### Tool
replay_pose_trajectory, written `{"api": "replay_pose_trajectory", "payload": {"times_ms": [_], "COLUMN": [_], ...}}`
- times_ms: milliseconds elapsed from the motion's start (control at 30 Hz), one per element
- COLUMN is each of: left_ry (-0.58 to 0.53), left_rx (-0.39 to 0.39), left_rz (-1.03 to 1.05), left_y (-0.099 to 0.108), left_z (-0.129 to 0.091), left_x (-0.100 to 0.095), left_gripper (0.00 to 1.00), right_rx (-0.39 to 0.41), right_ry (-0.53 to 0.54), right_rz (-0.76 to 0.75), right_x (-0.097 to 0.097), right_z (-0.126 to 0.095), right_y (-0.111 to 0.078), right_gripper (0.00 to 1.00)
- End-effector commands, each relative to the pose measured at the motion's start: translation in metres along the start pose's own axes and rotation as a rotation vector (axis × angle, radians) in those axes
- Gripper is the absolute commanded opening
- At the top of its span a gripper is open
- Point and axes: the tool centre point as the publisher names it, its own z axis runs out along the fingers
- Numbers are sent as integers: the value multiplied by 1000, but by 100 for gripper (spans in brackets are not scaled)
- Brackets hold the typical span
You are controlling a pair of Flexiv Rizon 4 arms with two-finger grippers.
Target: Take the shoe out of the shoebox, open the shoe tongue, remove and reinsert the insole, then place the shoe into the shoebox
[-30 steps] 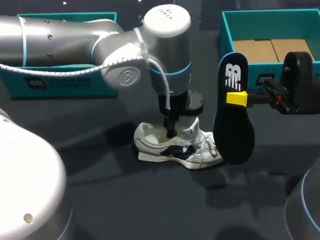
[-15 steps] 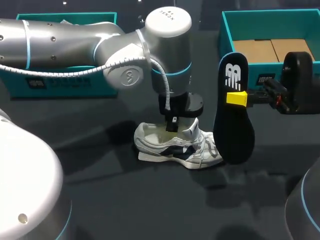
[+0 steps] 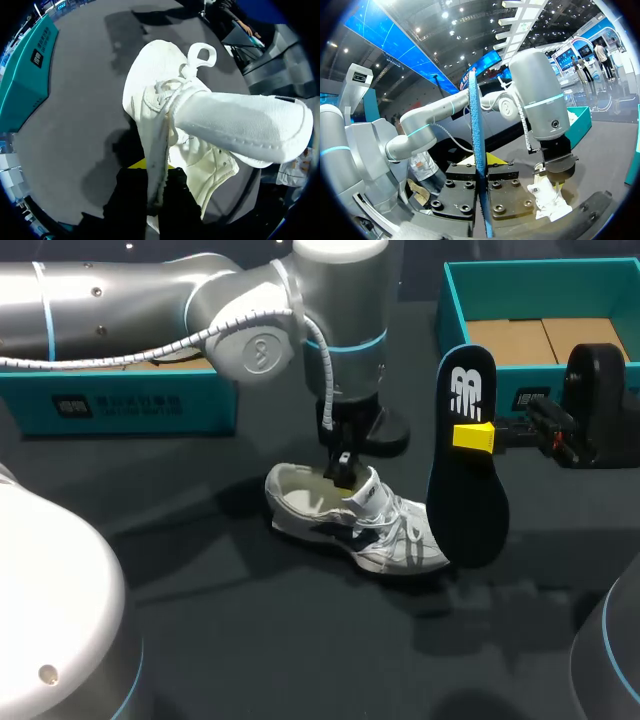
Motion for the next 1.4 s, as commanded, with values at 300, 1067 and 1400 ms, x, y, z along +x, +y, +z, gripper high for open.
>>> {"api": "replay_pose_trajectory", "payload": {"times_ms": [300,1067,1400], "left_ry": [-6,-136,-181], "left_rx": [4,-248,-35], "left_rz": [1,838,1184], "left_y": [3,-1,9], "left_z": [-4,-26,-34], "left_x": [4,2,7], "left_gripper": [0,0,0], "right_rx": [1,1,1], "right_ry": [-2,-2,-2], "right_rz": [1,1,1], "right_x": [0,0,0], "right_z": [1,1,1], "right_y": [0,0,0], "right_gripper": [0,0,0]}}
